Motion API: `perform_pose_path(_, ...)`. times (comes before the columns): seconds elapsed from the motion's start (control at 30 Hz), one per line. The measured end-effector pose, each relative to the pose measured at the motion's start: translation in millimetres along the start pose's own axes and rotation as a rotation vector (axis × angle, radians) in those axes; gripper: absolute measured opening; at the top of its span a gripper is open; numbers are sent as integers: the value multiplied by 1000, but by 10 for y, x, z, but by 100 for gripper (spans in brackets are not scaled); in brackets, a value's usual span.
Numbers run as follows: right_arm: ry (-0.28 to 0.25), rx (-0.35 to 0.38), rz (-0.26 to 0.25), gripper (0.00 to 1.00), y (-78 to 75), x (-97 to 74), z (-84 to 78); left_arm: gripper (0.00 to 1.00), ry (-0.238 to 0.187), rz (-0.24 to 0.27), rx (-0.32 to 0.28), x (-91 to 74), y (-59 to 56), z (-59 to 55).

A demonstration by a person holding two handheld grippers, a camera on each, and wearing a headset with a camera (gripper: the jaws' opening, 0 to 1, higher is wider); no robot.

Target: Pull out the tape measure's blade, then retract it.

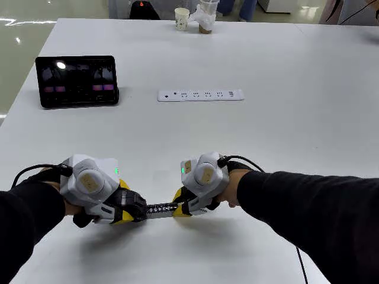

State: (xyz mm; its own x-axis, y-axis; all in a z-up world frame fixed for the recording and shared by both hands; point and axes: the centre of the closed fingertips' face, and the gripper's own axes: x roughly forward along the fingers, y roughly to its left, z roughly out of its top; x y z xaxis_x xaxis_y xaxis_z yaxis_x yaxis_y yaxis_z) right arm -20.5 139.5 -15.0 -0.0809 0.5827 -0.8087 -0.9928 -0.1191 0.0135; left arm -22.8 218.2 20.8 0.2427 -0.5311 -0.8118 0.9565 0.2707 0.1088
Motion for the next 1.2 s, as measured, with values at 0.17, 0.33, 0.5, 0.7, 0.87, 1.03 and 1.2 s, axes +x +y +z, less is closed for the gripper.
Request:
perform_pose_path(0.17,3,7,-4,11,1,-21,-30,31,-3,2,0,1,3,-1)
perform_pose_path(0.33,8,1,-3,11,2,-36,-62,31,-5,6,1,-2,-2,-1)
perform_pose_path(0.5,12,2,-4,11,-8,-71,-101,31,-5,8,0,-2,-1,-3)
perform_pose_path(0.7,9,8,-6,11,-3,-88,-117,31,-7,6,-4,2,0,-2)
perform_pose_path(0.87,9,13,-5,11,-2,-103,-134,31,-7,4,-5,3,2,-1)
perform_pose_path(1.03,7,16,-5,11,-2,-115,-155,31,-5,5,-4,6,1,-1)
perform_pose_path(1.2,9,17,-5,11,-3,-132,-185,31,-5,5,-5,6,1,0)
